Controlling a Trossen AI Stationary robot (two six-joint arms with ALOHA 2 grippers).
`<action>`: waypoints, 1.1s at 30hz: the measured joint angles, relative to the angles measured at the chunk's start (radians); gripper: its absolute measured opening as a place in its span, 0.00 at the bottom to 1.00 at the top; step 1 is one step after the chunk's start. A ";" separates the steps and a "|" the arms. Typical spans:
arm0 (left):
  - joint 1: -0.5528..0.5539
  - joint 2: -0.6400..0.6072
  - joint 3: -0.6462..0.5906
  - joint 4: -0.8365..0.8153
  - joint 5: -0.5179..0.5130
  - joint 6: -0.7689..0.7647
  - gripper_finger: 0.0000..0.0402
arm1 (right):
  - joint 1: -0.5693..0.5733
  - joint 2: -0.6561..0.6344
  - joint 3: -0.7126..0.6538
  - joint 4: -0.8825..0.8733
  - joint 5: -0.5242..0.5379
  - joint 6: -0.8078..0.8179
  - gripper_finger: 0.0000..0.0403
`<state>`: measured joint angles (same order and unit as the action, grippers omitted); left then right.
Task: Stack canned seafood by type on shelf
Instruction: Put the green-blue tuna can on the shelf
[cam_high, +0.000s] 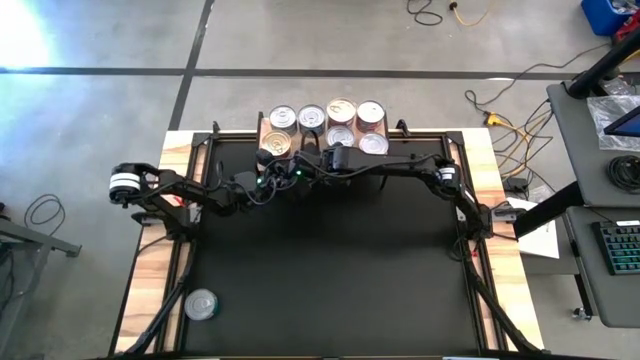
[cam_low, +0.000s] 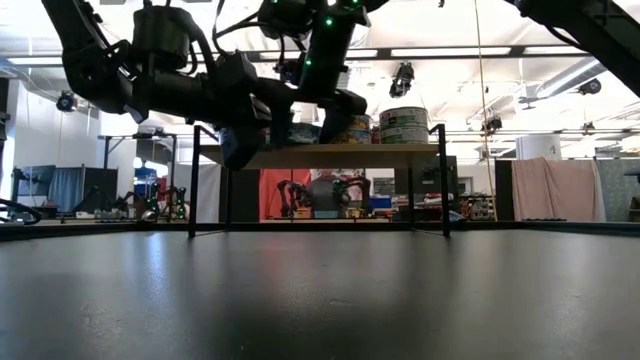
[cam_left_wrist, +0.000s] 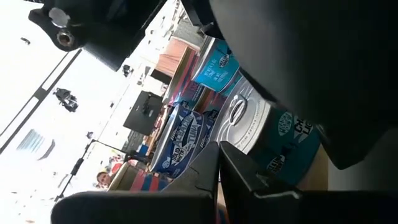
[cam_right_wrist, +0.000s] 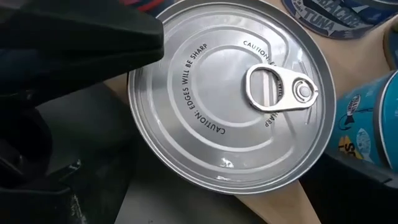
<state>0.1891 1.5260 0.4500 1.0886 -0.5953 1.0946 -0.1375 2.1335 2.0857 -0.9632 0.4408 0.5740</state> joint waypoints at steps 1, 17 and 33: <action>0.001 -0.001 0.000 -0.001 0.001 0.000 0.00 | 0.000 -0.002 0.000 -0.002 -0.002 0.006 0.99; 0.003 -0.004 -0.002 -0.004 -0.001 0.001 0.00 | 0.000 -0.013 0.002 -0.031 -0.022 0.106 0.99; 0.003 -0.004 0.003 -0.008 -0.053 0.022 0.00 | -0.024 -0.017 0.009 -0.061 -0.101 0.133 0.99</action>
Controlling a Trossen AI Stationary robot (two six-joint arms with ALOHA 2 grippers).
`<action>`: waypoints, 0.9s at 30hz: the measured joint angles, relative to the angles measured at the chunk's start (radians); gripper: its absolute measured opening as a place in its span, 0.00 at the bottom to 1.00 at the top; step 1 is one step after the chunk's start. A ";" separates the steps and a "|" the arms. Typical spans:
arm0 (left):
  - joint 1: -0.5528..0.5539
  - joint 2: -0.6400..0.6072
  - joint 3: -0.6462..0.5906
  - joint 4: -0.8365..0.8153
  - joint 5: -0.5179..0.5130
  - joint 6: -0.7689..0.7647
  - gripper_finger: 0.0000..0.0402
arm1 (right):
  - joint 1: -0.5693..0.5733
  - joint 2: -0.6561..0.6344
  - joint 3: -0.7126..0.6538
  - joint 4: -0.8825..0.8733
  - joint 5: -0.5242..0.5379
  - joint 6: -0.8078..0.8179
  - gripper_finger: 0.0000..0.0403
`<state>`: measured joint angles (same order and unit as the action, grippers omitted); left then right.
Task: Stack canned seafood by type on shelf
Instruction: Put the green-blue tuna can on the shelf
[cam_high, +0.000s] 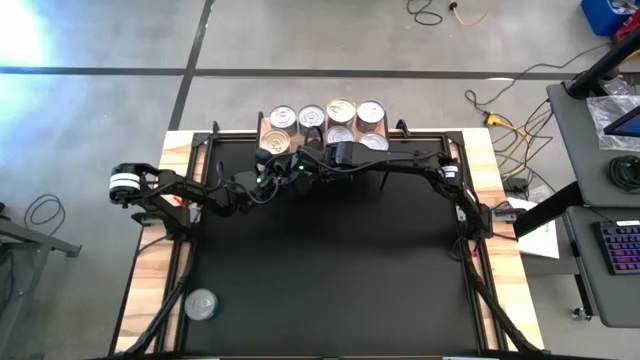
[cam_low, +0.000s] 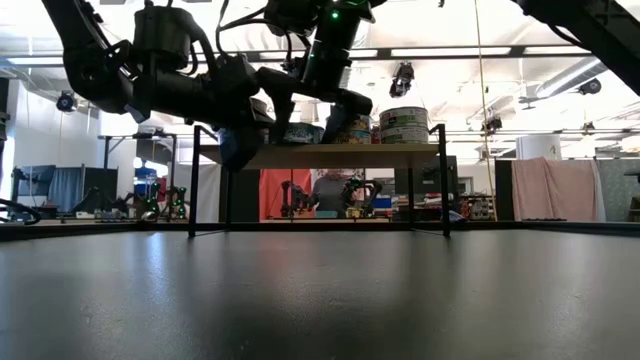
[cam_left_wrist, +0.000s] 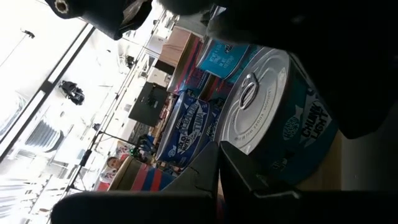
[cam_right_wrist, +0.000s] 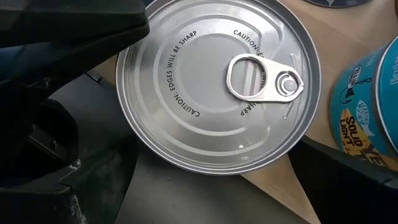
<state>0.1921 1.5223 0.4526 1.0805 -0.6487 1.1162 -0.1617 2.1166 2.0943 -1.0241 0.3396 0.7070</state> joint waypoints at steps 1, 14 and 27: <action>0.000 0.000 0.000 0.000 0.000 0.000 0.00 | -0.002 0.000 0.002 -0.001 -0.002 0.000 0.99; 0.000 0.000 -0.003 0.003 0.000 -0.018 0.00 | -0.004 0.002 0.007 -0.011 -0.005 -0.022 0.99; 0.000 0.001 -0.004 0.001 -0.051 -0.024 0.00 | 0.004 0.002 0.008 -0.061 -0.027 -0.052 0.99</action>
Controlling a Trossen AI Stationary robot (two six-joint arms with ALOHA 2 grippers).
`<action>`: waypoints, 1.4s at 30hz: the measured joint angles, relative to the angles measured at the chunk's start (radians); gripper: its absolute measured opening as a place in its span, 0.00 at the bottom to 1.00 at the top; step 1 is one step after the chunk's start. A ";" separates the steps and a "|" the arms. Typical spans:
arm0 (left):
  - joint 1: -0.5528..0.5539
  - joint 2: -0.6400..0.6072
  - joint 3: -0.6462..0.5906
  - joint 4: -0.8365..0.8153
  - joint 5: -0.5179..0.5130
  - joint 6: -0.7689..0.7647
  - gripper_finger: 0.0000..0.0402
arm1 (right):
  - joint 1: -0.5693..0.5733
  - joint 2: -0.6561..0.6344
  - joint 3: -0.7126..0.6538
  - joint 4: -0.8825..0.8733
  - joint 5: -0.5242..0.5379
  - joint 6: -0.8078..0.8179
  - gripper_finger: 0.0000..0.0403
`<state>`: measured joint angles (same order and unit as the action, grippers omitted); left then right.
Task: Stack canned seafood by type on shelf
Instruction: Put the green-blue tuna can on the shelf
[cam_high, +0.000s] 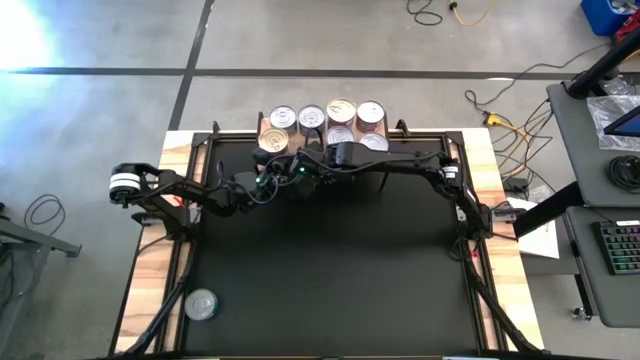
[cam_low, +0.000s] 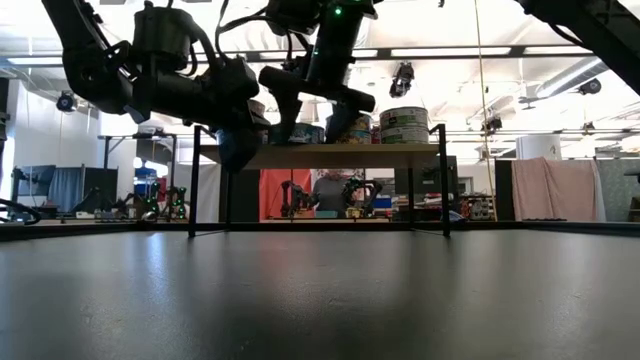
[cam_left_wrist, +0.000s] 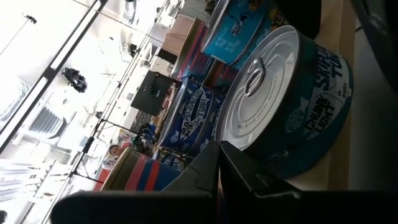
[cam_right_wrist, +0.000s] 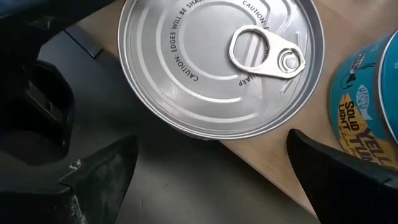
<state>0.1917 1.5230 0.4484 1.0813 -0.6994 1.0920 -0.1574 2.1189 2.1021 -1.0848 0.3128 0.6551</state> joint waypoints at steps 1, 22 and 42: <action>0.000 0.000 0.000 0.000 0.000 0.000 0.00 | 0.000 0.000 0.001 -0.001 -0.002 -0.001 0.99; -0.011 -0.015 -0.001 0.028 -0.026 0.000 0.00 | 0.061 0.002 0.029 -0.082 -0.035 -0.106 0.99; -0.188 -0.340 -0.003 -0.186 -0.115 -0.179 0.00 | 0.195 0.012 0.027 0.101 0.207 -0.516 0.55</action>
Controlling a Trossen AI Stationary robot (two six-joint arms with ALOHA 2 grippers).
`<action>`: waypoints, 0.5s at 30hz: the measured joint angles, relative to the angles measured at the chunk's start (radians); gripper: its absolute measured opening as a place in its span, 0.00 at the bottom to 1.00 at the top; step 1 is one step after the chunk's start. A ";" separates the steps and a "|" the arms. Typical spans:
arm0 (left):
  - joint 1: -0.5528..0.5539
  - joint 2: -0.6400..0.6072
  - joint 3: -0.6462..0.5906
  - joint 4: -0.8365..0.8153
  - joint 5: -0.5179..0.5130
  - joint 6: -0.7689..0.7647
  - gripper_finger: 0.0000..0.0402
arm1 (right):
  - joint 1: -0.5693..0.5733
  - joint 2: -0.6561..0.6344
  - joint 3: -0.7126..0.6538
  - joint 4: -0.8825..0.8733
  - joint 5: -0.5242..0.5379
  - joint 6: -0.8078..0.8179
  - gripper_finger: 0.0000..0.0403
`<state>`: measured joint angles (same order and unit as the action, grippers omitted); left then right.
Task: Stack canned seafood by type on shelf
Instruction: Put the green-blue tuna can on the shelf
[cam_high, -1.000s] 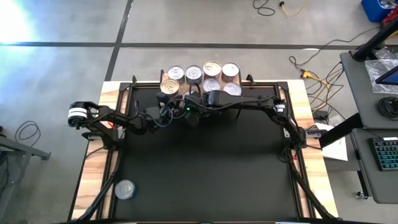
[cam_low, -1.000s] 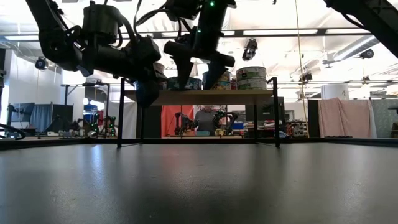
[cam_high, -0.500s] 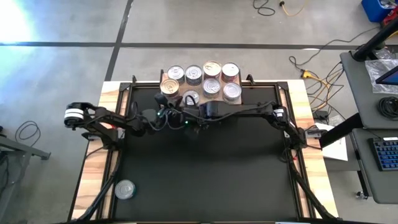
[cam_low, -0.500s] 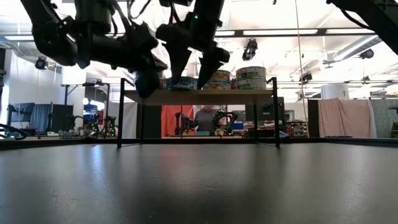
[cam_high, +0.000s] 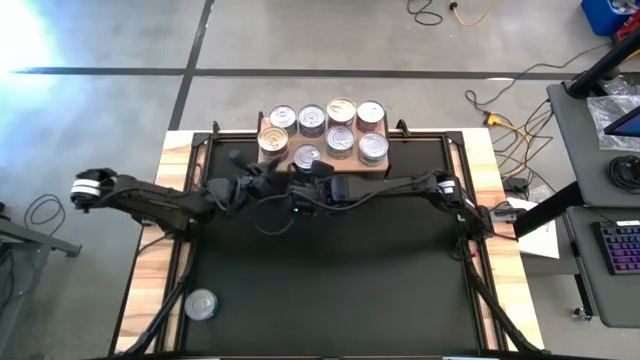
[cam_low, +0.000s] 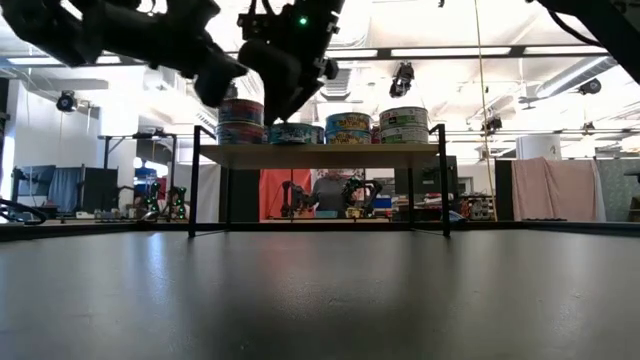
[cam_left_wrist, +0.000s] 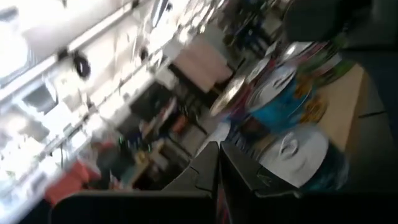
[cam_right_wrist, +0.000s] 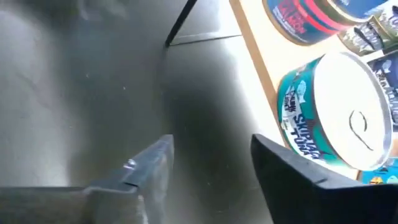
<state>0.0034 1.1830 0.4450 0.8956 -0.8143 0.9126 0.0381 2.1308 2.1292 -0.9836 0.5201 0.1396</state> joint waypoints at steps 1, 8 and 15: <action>-0.001 -0.035 -0.001 -0.049 -0.020 -0.031 0.00 | -0.003 0.001 0.000 0.010 0.002 -0.007 0.52; -0.029 -0.283 -0.004 -0.351 -0.093 -0.306 0.00 | -0.049 0.003 -0.024 0.064 0.000 -0.009 0.39; -0.033 -0.444 -0.004 -0.577 -0.031 -0.518 0.00 | -0.105 0.003 -0.026 0.097 0.003 -0.004 0.34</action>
<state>-0.0299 0.7393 0.4408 0.3184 -0.8453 0.3942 -0.0666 2.1338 2.1034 -0.8870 0.5228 0.1356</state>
